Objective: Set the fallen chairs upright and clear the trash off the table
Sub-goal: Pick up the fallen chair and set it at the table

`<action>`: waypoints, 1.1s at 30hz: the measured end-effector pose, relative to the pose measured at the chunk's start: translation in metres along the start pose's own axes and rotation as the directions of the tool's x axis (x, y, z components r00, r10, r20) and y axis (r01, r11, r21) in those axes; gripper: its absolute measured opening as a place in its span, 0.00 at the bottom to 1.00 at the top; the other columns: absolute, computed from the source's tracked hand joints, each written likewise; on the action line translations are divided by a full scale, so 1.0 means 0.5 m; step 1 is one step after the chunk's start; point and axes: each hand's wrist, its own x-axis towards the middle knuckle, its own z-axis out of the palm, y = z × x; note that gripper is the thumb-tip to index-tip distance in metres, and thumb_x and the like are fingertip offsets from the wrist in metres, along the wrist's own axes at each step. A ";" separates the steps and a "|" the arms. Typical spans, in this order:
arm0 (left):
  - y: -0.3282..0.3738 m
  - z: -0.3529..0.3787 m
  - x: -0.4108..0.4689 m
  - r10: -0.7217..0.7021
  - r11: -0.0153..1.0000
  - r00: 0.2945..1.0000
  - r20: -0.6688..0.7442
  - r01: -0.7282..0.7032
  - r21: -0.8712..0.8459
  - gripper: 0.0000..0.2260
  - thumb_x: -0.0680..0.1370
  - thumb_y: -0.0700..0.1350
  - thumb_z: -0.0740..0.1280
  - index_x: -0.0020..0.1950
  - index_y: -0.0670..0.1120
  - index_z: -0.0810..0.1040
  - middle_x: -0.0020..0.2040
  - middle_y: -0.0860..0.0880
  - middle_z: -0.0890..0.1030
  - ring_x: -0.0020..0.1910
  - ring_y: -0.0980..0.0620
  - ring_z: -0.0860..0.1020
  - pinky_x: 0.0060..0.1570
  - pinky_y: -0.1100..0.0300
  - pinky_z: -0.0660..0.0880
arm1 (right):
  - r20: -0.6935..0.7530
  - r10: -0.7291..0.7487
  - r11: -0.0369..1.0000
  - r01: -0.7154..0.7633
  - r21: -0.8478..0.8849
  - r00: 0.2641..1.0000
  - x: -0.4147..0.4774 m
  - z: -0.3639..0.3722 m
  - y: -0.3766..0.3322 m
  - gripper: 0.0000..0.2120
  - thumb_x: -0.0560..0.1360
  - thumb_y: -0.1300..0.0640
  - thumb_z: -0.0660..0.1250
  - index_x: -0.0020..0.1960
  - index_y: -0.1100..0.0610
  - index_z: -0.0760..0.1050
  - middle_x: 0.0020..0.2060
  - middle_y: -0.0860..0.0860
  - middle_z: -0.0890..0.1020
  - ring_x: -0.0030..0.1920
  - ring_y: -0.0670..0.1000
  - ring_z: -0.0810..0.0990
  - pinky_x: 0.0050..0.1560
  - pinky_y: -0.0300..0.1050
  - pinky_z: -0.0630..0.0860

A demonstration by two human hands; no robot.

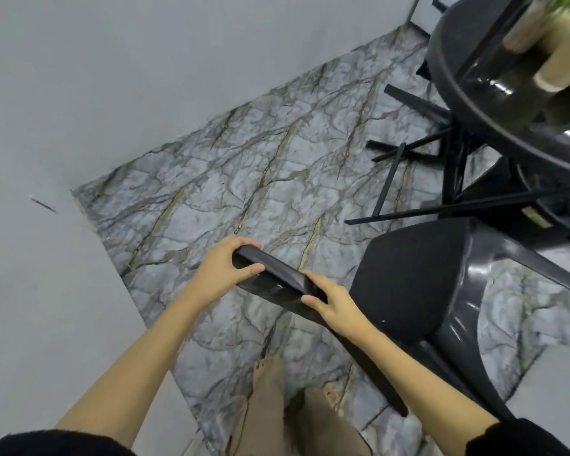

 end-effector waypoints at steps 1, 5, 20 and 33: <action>0.039 -0.024 -0.010 0.025 1.000 1.000 -0.006 -0.025 0.018 0.14 0.68 0.58 0.68 0.51 0.59 0.72 0.47 0.60 0.74 0.46 0.62 0.72 0.44 0.65 0.68 | -0.012 -0.005 0.999 0.006 0.041 1.000 -0.020 -0.019 -0.026 0.23 0.78 0.57 0.61 0.71 0.57 0.60 0.68 0.53 0.70 0.67 0.51 0.69 0.60 0.36 0.64; 0.197 -0.089 -0.063 0.161 0.981 0.986 -0.047 -0.155 0.120 0.21 0.64 0.66 0.62 0.52 0.57 0.75 0.47 0.58 0.76 0.46 0.62 0.73 0.46 0.70 0.67 | -0.125 -0.049 0.977 0.074 0.201 0.991 -0.120 -0.082 -0.102 0.22 0.77 0.59 0.63 0.69 0.54 0.65 0.63 0.47 0.73 0.64 0.45 0.72 0.61 0.29 0.68; 0.515 0.062 -0.274 0.413 0.886 0.905 0.101 -0.425 0.185 0.17 0.74 0.51 0.67 0.63 0.56 0.72 0.56 0.58 0.78 0.58 0.59 0.74 0.53 0.71 0.65 | -0.500 -0.111 0.937 0.258 0.237 0.859 -0.466 -0.197 -0.115 0.18 0.67 0.32 0.61 0.54 0.37 0.72 0.53 0.33 0.79 0.55 0.38 0.77 0.55 0.27 0.70; 0.472 0.033 -0.279 0.532 0.784 0.782 0.324 -0.600 0.161 0.28 0.69 0.73 0.46 0.63 0.65 0.67 0.53 0.76 0.71 0.56 0.71 0.71 0.51 0.75 0.67 | -0.757 -0.074 0.920 0.338 0.200 0.649 -0.487 -0.195 -0.153 0.11 0.66 0.44 0.66 0.41 0.50 0.78 0.40 0.49 0.80 0.41 0.46 0.78 0.43 0.33 0.72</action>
